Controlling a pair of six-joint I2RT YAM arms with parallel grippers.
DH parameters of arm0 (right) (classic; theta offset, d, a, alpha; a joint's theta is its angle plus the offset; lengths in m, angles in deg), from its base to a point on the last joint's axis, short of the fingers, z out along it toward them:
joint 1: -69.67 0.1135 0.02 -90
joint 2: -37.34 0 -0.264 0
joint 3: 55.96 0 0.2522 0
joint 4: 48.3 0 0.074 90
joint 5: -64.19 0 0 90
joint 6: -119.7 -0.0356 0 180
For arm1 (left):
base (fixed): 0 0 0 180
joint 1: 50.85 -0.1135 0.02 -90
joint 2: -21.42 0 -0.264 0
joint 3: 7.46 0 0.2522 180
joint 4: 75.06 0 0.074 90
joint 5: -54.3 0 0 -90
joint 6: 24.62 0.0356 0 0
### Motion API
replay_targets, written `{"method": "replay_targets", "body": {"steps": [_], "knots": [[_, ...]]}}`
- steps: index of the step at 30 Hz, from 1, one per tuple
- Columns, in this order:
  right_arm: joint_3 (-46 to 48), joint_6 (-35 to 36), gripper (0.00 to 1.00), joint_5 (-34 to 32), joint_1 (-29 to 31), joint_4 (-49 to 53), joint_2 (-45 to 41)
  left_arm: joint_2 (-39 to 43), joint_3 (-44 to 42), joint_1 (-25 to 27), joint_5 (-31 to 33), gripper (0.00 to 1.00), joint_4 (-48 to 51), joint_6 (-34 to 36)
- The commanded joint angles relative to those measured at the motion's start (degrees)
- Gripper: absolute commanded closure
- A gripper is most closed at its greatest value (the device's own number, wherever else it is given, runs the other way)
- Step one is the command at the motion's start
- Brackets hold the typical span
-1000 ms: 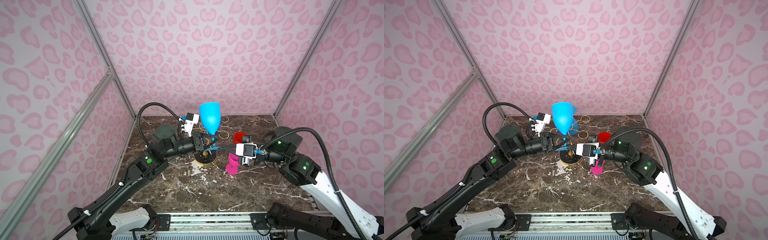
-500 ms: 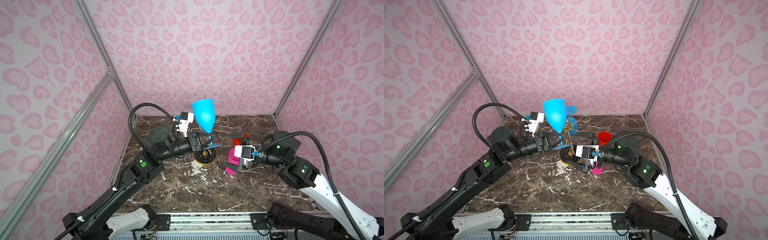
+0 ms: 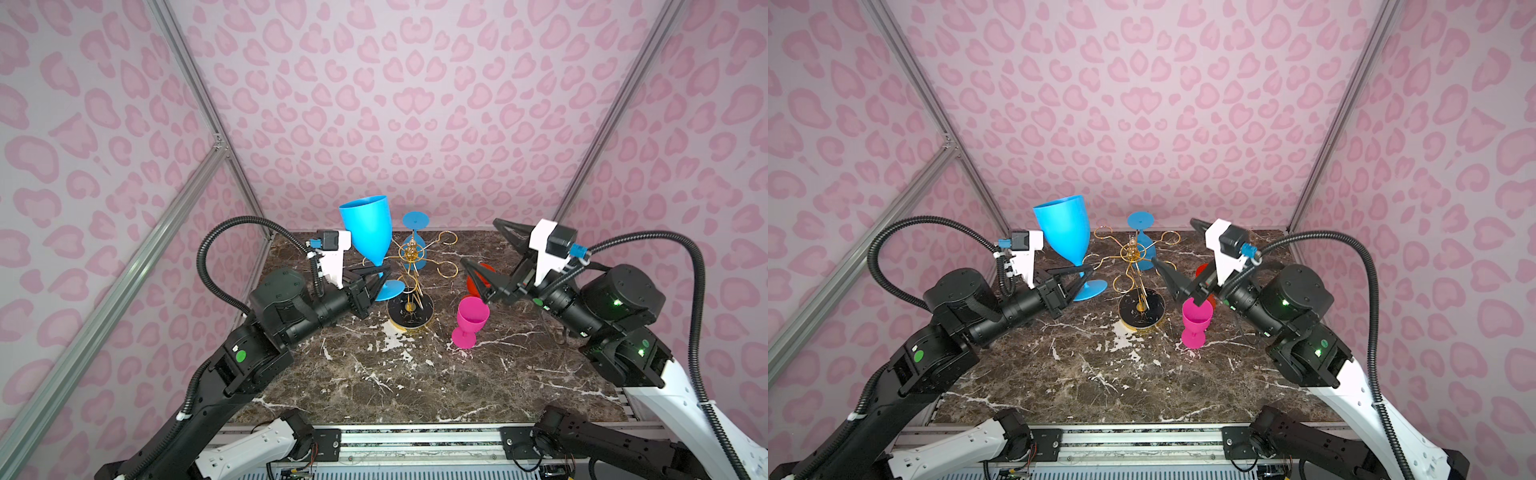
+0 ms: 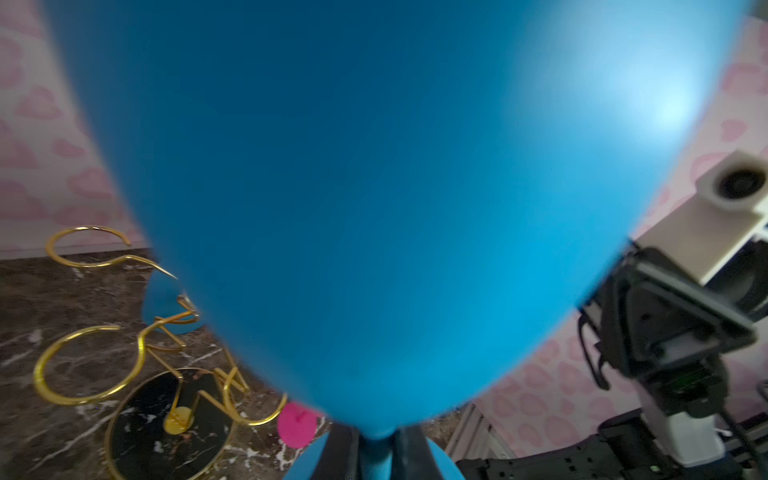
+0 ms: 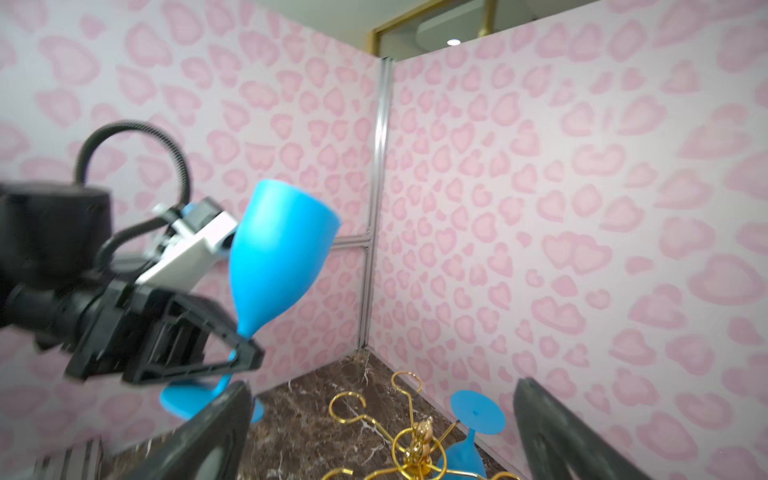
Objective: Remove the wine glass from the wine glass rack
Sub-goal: 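Open and draw back the right gripper while the left gripper holds the glass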
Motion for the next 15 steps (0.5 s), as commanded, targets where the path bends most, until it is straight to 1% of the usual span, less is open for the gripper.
{"method": "replay_targets", "body": {"steps": [1, 3, 5, 10, 12, 15], "knots": [[-7.4, -11.8, 0.00, -8.6, -0.5, 12.2, 4.1, 1.5, 0.0, 0.1, 8.9, 0.96, 7.6, 17.5], [-11.0, -15.0, 0.00, -5.7, -1.3, 15.3, 6.9, 2.0, 0.0, 0.3, 10.7, 0.96, 10.6, 23.9], [-13.1, -18.6, 0.00, -3.4, -2.0, 16.2, 9.0, 2.3, -0.3, 0.8, 12.5, 0.96, 13.0, 29.7], [-18.4, -27.3, 0.09, 8.6, -6.1, 19.1, 14.4, 4.1, -2.9, 3.4, 19.0, 0.96, 13.5, 41.8], [-21.5, -29.2, 0.14, 11.6, -6.8, 22.3, 17.0, 4.6, -3.6, 4.7, 22.3, 0.96, 13.4, 45.4], [-24.5, -29.9, 0.18, 15.2, -6.9, 26.8, 20.4, 5.3, -5.2, 5.5, 26.8, 0.96, 12.5, 50.1]]}}
